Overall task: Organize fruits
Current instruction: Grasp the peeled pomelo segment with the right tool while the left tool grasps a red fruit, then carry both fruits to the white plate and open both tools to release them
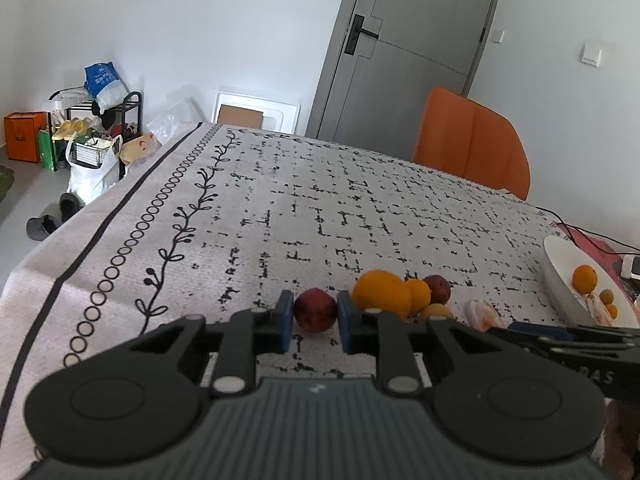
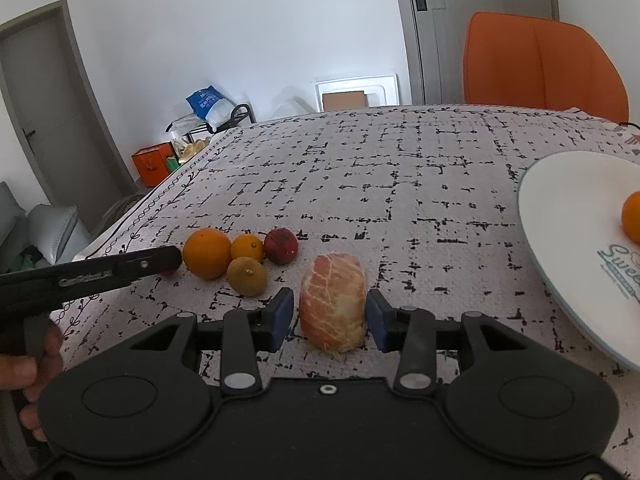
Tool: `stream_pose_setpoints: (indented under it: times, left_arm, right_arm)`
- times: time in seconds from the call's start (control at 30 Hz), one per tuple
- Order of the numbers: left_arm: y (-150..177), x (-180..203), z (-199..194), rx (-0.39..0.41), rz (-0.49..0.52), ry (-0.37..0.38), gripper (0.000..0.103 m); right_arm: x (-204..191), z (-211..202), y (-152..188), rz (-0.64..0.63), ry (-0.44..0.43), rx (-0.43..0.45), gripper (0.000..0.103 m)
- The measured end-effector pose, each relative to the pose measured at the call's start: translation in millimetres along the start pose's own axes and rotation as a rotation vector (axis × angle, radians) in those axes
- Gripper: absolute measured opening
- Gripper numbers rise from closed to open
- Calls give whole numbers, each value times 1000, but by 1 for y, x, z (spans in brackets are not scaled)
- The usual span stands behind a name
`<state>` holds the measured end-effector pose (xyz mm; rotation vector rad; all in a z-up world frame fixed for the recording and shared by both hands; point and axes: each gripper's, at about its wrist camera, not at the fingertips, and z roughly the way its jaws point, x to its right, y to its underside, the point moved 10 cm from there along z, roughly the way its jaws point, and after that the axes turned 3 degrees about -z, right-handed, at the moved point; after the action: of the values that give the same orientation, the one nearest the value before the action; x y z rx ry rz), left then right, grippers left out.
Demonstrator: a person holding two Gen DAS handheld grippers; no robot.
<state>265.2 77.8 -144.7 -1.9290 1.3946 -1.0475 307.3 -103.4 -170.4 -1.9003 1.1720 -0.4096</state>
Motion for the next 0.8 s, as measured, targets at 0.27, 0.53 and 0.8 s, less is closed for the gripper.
stream_pose_setpoints:
  times: [0.27,0.53,0.8]
  left_arm:
    - [-3,-4,-18,25,-24,23,21]
    - [-5,6,-28,34,-19,43,21]
    - [-11,27,-39,61,6,67,21]
  right_arm:
    - [-7,6,1,-86,61,18,40]
    - [-3,-10,-6,-78,75,50,32]
    - [9,-39,-20,-37,62,114,31]
